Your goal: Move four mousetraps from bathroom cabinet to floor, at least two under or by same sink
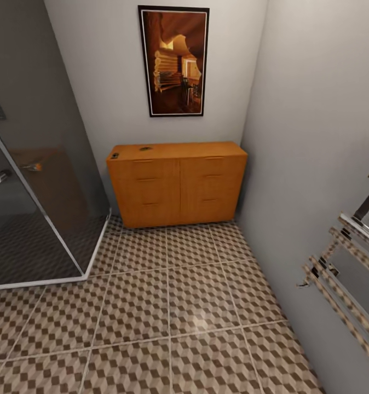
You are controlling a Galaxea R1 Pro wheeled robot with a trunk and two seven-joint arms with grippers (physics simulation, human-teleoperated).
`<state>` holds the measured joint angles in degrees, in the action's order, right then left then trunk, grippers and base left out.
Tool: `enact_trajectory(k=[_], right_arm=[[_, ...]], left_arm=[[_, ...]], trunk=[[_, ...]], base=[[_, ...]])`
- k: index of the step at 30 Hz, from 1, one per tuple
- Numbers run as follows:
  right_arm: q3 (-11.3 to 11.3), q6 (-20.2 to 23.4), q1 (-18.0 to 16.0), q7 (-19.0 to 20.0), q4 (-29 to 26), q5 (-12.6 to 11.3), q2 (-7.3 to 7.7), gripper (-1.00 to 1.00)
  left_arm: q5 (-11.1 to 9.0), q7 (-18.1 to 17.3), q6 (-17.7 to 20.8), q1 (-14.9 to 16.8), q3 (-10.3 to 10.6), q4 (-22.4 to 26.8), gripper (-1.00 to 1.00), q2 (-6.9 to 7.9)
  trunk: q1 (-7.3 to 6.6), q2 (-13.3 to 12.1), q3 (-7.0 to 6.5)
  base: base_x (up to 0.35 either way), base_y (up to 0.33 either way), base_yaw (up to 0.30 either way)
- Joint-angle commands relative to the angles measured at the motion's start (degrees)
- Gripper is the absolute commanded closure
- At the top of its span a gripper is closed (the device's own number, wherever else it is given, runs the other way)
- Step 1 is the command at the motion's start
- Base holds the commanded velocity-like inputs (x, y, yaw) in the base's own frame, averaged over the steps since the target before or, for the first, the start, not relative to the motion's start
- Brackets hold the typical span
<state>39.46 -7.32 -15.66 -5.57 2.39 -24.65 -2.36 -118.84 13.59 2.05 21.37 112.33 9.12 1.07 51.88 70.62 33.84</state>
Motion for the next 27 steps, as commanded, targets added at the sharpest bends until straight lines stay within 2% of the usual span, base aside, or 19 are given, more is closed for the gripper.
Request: enact_trajectory(k=[1, 16, 27], right_arm=[[0.5, -0.4, -0.1, 0.0, 0.2, -0.5, -0.09, -1.0], [0.4, -0.4, -0.1, -0.1, 0.2, -0.5, -0.38, -1.0], [0.4, -0.4, 0.0, -0.1, 0.2, -0.6, -0.41, -1.0]], left_arm=[[0.0, 0.4, 0.1, 0.1, 0.2, 0.2, -1.0, 0.06], [0.0, 0.4, -0.3, 0.1, 0.2, 0.2, -1.0, 0.07], [0.0, 0.4, -0.5, 0.1, 0.2, 0.2, -1.0, 0.07]], trunk=[[0.03, 0.0, 0.05], [0.03, 0.0, 0.19], [0.03, 0.0, 0.98]], base=[[0.334, 0.0, 0.0], [0.334, 0.0, 0.003], [0.334, 0.0, 0.079]])
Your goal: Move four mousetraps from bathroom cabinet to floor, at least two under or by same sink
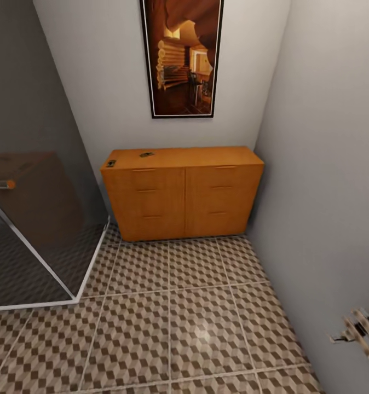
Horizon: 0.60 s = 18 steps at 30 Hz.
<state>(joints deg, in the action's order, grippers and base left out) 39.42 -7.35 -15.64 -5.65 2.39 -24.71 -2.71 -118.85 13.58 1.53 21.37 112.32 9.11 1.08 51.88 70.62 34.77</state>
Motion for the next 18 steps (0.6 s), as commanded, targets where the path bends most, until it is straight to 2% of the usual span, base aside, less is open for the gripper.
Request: enact_trajectory(k=[1, 18], right_arm=[[0.5, -0.4, -0.1, 0.0, 0.2, -0.5, -0.06, -1.0], [0.5, -0.4, -0.1, 0.0, 0.2, -0.5, 0.16, -1.0]], left_arm=[[0.0, 0.4, 0.1, 0.1, 0.2, 0.2, -1.0, 0.06], [0.1, 0.4, 0.1, 0.1, 0.2, 0.3, -1.0, 0.06]], trunk=[[0.03, 0.0, 0.11], [0.03, 0.0, 0.36]], base=[[0.334, 0.0, 0.091], [0.334, 0.0, 0.021]])
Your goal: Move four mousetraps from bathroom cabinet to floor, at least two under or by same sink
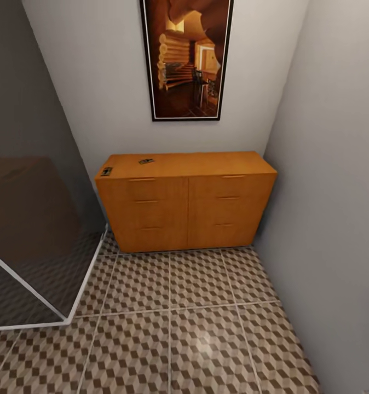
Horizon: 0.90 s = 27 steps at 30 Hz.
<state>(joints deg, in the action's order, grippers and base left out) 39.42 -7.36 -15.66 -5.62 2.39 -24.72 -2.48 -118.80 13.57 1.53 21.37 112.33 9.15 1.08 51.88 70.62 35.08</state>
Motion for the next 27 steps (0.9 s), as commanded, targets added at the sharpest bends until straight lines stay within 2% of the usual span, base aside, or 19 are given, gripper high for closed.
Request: enact_trajectory(k=[1, 12, 27], right_arm=[[0.5, -0.4, -0.1, 0.0, 0.2, -0.5, -0.07, -1.0], [0.5, -0.4, -0.1, 0.1, 0.2, -0.4, 0.1, -1.0], [0.5, -0.4, -0.1, 0.3, 0.3, -0.5, 0.25, -1.0]], left_arm=[[0.0, 0.4, 0.1, 0.1, 0.2, 0.2, -1.0, 0.06], [0.0, 0.4, 0.1, 0.1, 0.2, 0.2, -1.0, 0.06], [-0.2, 0.4, -0.2, 0.1, 0.2, 0.3, -1.0, -0.01]], trunk=[[0.03, 0.0, 0.05], [0.03, 0.0, 0.05], [0.03, 0.0, 0.05]], base=[[0.334, 0.0, 0.001], [0.291, 0.0, 0.0], [0.04, 0.0, 0.0]])
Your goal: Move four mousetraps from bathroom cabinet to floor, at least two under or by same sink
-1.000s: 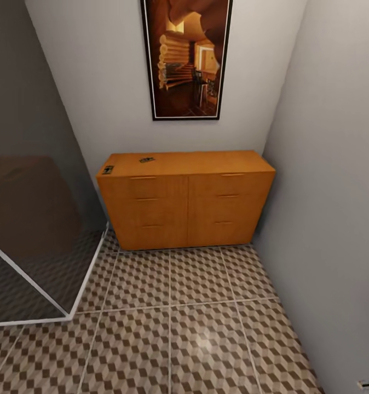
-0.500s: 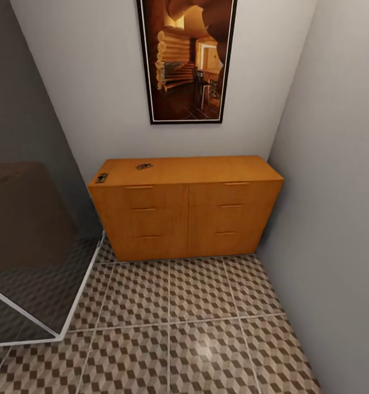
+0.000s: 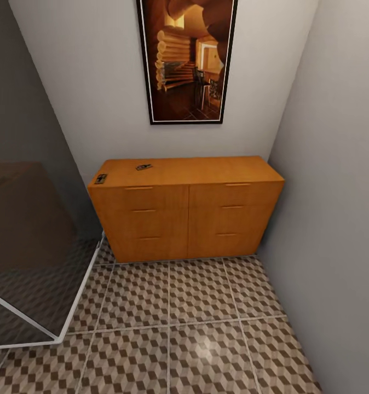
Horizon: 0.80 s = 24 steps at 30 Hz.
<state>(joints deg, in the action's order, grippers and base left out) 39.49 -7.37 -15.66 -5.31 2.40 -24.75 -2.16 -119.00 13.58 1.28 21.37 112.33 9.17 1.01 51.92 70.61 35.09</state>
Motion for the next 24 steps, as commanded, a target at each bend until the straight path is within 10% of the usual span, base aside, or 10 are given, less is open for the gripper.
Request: enact_trajectory(k=[1, 16, 20, 21, 24], right_arm=[[0.5, -0.4, -0.1, 0.0, 0.2, -0.6, -0.06, -1.0], [0.1, -0.7, -0.1, -0.3, -1.0, -0.8, -0.04, -1.0], [0.0, -3.0, -0.8, -1.1, -3.2, -0.7, -0.37, -1.0], [0.0, 10.7, -14.9, -9.9, -10.0, -0.8, -0.57, -1.0], [-0.1, 19.5, -20.9, -11.2, -16.4, -1.0, -0.42, -1.0]], left_arm=[[0.0, 0.4, 0.1, 0.1, 0.2, 0.2, -1.0, 0.06], [0.0, 0.5, 0.0, 0.1, -0.1, -0.1, -1.0, 0.27], [0.1, 0.4, 0.0, 0.1, -2.8, -8.5, -1.0, 1.78], [0.4, 0.6, 0.7, 7.5, -3.1, -10.4, -1.0, -2.84], [0.3, 0.7, 4.7, 16.9, -3.1, -10.2, -1.0, -3.09]], trunk=[[0.0, 0.0, 0.05], [0.0, 0.0, 0.05], [0.0, 0.0, 0.05], [0.0, 0.0, 0.05], [0.0, 0.0, 0.05]], base=[[0.004, 0.0, 0.0], [0.001, 0.0, 0.0], [0.0, 0.0, 0.0], [0.0, 0.0, 0.0], [0.0, 0.0, 0.0]])
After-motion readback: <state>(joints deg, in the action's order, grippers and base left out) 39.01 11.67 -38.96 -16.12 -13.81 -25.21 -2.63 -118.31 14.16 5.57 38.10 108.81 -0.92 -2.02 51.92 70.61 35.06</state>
